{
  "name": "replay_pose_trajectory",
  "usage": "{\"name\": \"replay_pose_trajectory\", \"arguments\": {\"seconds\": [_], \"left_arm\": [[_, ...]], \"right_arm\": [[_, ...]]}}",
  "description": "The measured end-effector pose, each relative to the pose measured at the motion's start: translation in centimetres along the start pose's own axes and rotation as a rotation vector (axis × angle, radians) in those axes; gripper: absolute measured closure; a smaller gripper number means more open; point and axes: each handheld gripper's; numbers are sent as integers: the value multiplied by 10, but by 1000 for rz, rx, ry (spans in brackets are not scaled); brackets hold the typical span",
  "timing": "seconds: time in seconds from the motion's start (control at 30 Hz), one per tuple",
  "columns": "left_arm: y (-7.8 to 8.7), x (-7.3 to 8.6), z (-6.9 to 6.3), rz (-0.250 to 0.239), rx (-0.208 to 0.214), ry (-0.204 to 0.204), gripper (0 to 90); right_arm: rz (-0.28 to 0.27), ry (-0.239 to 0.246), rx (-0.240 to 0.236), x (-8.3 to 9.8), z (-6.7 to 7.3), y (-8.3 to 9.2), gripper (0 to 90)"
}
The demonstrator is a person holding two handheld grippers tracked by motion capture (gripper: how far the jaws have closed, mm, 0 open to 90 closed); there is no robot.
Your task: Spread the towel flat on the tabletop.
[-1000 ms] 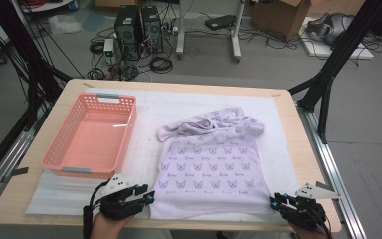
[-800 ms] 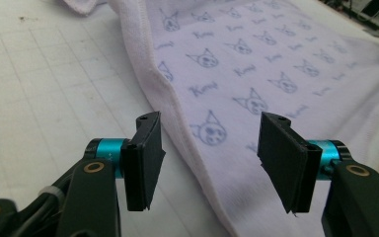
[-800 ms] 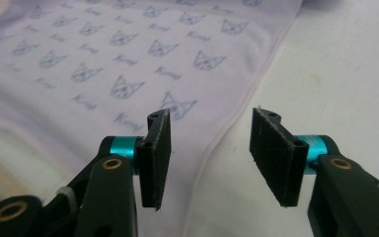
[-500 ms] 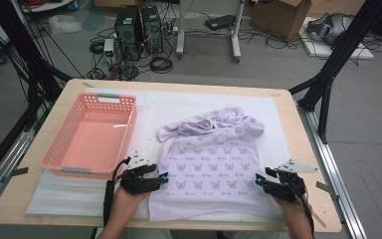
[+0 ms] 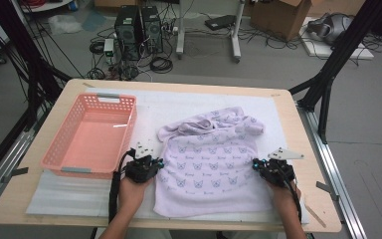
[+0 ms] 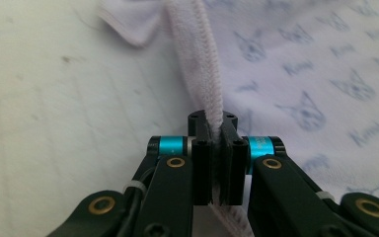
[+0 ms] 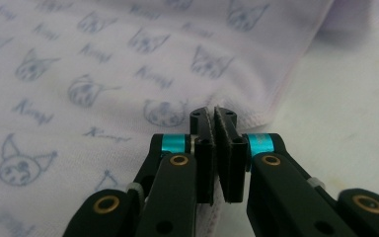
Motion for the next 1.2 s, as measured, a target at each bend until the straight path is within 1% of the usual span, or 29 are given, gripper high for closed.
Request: {"name": "replay_pose_trajectory", "arguments": {"seconds": [0.03, 0.07, 0.1, 0.13, 0.17, 0.2, 0.23, 0.27, 0.3, 0.33, 0.37, 0.4, 0.43, 0.47, 0.5, 0.53, 0.57, 0.6, 0.7, 0.77, 0.83, 0.9, 0.97, 1.07, 1.1, 1.13, 1.17, 1.2], "left_arm": [[-3, -2, 3, -10, -10, 17, 855], [-5, -4, 7, -12, -18, 46, 855], [-6, -6, 8, -7, -19, 50, 855], [-7, -7, 7, -15, -24, 32, 856], [-8, -8, 5, -26, -34, 3, 855], [-9, -9, 4, -38, -36, -3, 855], [-10, -11, 3, -47, -39, 3, 854], [-11, -11, 3, -48, -37, 10, 850], [-12, -11, 3, -47, -34, 22, 839], [-11, -10, 4, -38, -19, 27, 788], [-10, -9, 4, -39, -7, 32, 698], [-7, -7, 4, -45, 7, 31, 649], [-2, -5, 3, -60, 18, 26, 606], [3, -2, 2, -64, 22, 20, 554], [9, 1, 3, -65, 39, 16, 511], [13, 4, 3, -64, 48, 12, 505], [21, 10, 3, -69, 62, -7, 505], [26, 15, 3, -67, 77, -10, 505], [37, 27, 2, -57, 115, -26, 512], [44, 33, 1, -48, 138, -22, 514], [49, 38, 0, -36, 144, -17, 521], [55, 45, -2, -13, 161, -1, 520], [61, 53, -6, 3, 180, 5, 520], [70, 64, -14, 22, 203, 31, 499], [71, 66, -16, 29, 208, 29, 494], [71, 71, -21, 29, 198, 12, 484], [71, 73, -24, 16, 184, 3, 466], [71, 74, -27, 4, 162, -4, 470]], "right_arm": [[-6, -3, 16, -2, -1, -1, 868], [-28, -5, 46, -3, -3, -2, 867], [-37, -18, 66, -3, -7, -4, 867], [-42, -34, 67, -3, -9, -6, 867], [-36, -48, 61, -2, -11, -9, 867], [-19, -48, 67, -3, -11, -10, 867], [-13, -40, 79, -3, -11, -11, 867], [-17, -27, 101, -4, -10, -11, 866], [-19, -32, 108, -5, -9, -11, 859], [-23, -41, 105, -4, -10, -11, 822], [-19, -57, 103, -4, -11, -9, 741], [-16, -63, 113, -3, -11, -7, 687], [-26, -74, 122, -2, -12, -3, 671], [-51, -77, 121, -1, -13, 5, 651], [-72, -81, 125, 1, -13, 11, 621], [-88, -92, 121, 3, -14, 17, 589], [-94, -112, 106, 4, -15, 22, 570], [-97, -126, 88, 7, -15, 28, 564], [-86, -118, 71, 17, -12, 41, 554], [-71, -106, 62, 25, -6, 48, 551], [-75, -94, 41, 32, -1, 55, 546], [-69, -89, 26, 38, 6, 61, 541], [-57, -81, 10, 44, 13, 68, 539], [-22, -76, -12, 53, 22, 75, 531], [-4, -77, -18, 56, 26, 76, 532], [3, -84, -22, 58, 27, 77, 535], [9, -101, -28, 61, 30, 78, 546], [17, -104, -31, 62, 31, 78, 558]]}}
Point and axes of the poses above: each handheld gripper's, and its own axes: y roughly backward along the jaws, x roughly out of its underside, z roughly to its left, and after that the axes turned 10 degrees about y, right-handed
